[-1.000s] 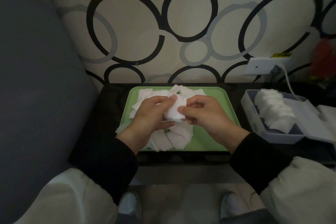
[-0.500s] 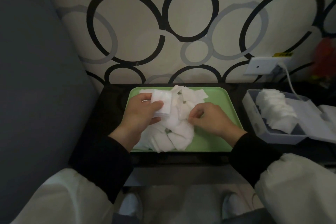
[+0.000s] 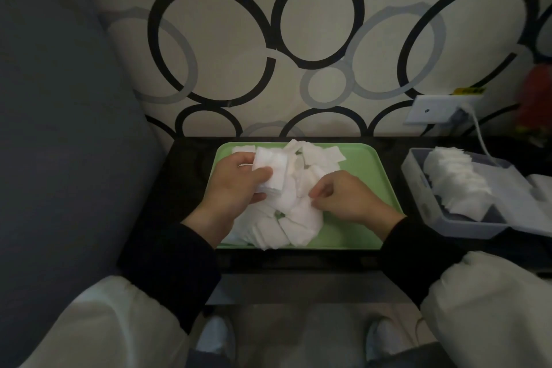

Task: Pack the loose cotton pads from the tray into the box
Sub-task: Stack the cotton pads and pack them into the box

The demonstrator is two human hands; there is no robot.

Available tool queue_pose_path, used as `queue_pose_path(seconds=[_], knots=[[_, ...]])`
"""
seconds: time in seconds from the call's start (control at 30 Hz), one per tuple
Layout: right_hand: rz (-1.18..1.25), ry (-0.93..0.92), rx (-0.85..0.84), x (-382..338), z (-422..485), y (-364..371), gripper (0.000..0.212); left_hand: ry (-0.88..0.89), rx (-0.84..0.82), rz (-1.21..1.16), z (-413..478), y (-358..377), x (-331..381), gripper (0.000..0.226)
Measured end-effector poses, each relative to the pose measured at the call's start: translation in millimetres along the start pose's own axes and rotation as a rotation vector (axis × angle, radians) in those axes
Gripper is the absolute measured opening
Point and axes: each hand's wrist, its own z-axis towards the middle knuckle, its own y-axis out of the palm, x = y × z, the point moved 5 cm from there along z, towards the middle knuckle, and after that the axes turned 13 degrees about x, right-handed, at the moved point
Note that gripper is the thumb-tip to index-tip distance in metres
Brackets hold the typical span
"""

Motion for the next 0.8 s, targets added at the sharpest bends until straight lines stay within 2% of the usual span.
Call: queue_pose_path(seconds=[0.1,0.27,0.4,0.47,0.63,0.73,0.8], knots=[[0.054,0.028,0.011,4.1,0.6,-6.7,0.008,0.001,0.005,0.014,0.6,0.2,-0.4,0.031],[-0.013,0.045,0.032,7.7,-0.8,-8.0,0.009,0.007,0.001,0.02,0.0,2.6,-1.2,0.033],[-0.105,0.033,0.028,7.5,-6.0,4.4,0.023,0.011,0.004,0.028,-1.9,6.0,-1.2,0.028],[-0.092,0.006,0.046,3.8,-7.0,8.3,0.016,0.02,0.006,0.034,-3.0,7.3,-0.8,0.025],[0.17,0.07,0.066,-1.1,-2.9,-16.3,0.01,0.027,0.003,0.034,-4.1,8.3,0.7,0.026],[0.396,0.187,0.047,4.8,-6.7,-33.1,0.013,0.025,0.006,0.035,-3.9,9.1,0.8,0.026],[0.459,0.261,0.05,14.5,-8.0,-37.8,0.009,0.028,0.005,0.043,-4.5,10.8,0.7,0.026]])
